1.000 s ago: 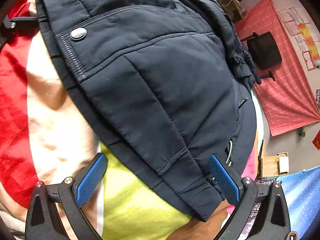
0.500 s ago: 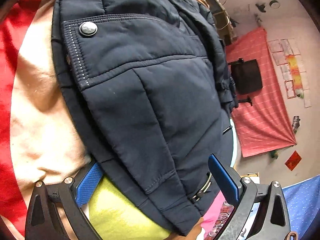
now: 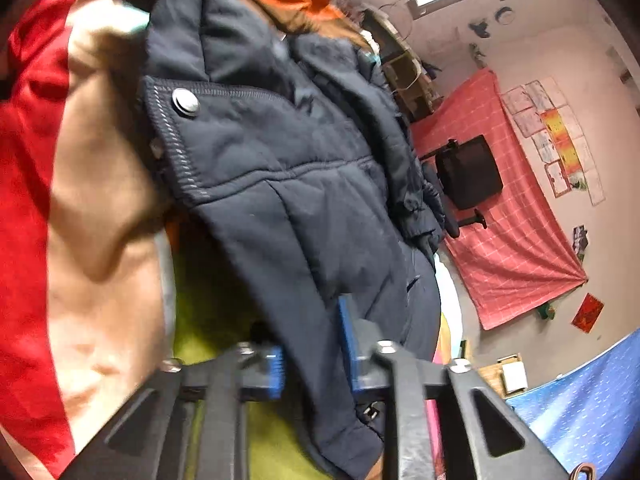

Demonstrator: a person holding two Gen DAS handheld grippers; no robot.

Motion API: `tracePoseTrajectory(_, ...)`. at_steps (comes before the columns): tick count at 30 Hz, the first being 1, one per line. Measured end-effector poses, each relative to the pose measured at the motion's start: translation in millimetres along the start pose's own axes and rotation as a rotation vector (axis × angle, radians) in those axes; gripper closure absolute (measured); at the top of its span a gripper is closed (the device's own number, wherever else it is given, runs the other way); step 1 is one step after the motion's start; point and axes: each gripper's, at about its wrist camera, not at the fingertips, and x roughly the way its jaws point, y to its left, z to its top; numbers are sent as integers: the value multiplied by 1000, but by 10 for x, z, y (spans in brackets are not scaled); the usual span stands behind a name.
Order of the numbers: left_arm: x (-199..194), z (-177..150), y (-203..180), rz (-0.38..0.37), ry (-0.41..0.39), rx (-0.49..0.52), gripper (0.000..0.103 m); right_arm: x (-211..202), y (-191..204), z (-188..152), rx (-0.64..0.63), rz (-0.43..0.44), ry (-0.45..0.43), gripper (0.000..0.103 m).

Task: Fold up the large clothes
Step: 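Lift the edge with both grippers and fold the jacket over onto itself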

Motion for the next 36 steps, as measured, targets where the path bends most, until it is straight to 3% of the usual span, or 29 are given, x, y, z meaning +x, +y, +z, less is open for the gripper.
tracePoseTrajectory(11, -214, 325, 106, 13, -137, -21, 93, -248, -632, 90, 439, 91, -157, 92)
tracePoseTrajectory(22, -181, 792, 282, 12, -232, -25, 98, -294, -950, 173, 614, 95, -230, 95)
tracePoseTrajectory(36, 154, 1749, 805, -3, -301, -113, 98, -12, -1838, 716, 770, 36, -316, 96)
